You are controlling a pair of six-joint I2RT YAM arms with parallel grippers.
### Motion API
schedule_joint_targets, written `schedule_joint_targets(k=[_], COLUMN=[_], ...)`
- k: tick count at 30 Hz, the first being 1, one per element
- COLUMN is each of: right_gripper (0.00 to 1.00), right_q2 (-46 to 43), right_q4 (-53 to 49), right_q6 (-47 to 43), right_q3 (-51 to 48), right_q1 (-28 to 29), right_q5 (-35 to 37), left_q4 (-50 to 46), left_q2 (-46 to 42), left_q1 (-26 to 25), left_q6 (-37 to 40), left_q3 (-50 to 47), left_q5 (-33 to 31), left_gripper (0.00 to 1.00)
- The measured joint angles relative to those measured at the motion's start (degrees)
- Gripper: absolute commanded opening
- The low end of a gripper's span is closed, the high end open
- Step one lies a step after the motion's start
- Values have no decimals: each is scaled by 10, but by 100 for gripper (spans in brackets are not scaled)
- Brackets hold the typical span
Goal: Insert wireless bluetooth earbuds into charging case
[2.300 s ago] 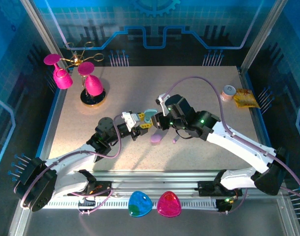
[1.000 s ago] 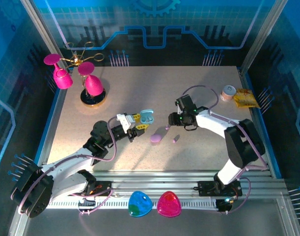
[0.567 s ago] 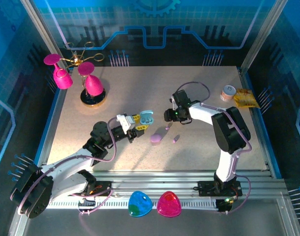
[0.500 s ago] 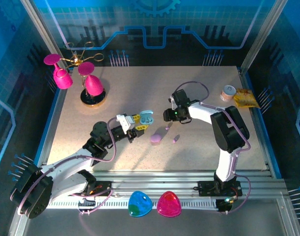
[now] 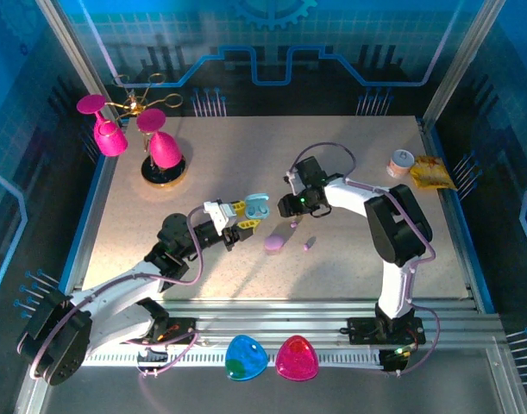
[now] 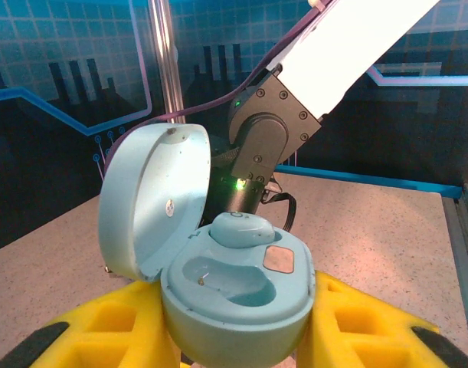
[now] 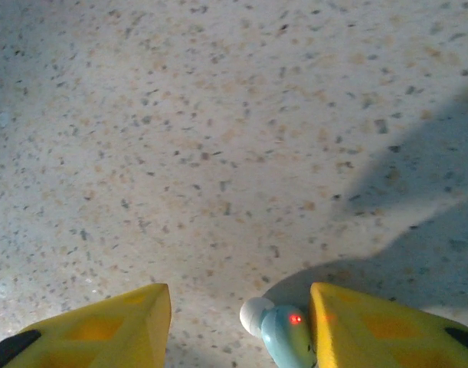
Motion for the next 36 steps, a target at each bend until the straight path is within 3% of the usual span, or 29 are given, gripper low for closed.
schedule_joint_targets(k=[19, 36], right_gripper=[44, 45], right_q2=[-102, 34], right_q4=[22, -2], right_q6=[2, -49], right_q3=[-93, 35], right_q1=[26, 25], right_q5=[-17, -3], left_q4=[-19, -42], left_q2=[-16, -35], left_q1=[0, 0], left_q6=[0, 1], left_q3=[0, 0], left_q5=[2, 7], left_gripper=[20, 20])
